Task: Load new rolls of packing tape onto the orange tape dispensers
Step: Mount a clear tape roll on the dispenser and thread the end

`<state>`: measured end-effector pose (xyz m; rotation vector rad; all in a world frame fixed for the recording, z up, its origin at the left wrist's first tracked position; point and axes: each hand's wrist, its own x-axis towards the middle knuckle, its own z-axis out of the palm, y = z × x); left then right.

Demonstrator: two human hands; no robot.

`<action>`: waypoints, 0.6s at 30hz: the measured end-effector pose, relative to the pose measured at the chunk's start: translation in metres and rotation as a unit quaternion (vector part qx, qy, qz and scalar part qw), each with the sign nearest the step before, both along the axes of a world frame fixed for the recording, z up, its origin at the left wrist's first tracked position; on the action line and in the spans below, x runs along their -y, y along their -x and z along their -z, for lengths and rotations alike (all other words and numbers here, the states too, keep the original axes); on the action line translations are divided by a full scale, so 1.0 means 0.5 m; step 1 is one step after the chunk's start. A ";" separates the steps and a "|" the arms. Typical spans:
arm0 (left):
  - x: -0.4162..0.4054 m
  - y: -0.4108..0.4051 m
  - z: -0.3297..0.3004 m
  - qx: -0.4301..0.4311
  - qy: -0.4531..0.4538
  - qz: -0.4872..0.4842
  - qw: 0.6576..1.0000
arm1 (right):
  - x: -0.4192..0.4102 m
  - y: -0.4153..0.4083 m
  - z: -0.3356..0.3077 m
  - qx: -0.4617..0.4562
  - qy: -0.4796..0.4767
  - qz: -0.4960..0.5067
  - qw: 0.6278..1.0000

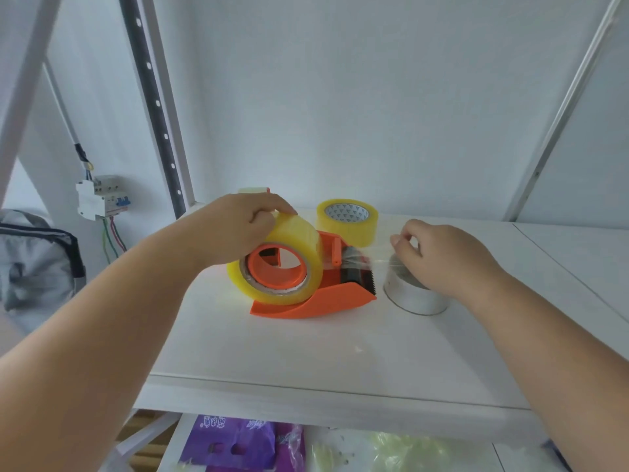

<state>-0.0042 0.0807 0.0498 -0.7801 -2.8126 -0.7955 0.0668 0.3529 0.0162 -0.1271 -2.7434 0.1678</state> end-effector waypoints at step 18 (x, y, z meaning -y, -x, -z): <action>-0.094 -0.023 -0.034 -0.103 0.201 -0.100 0.969 | 0.050 0.010 -0.046 -0.005 -0.026 -0.123 0.992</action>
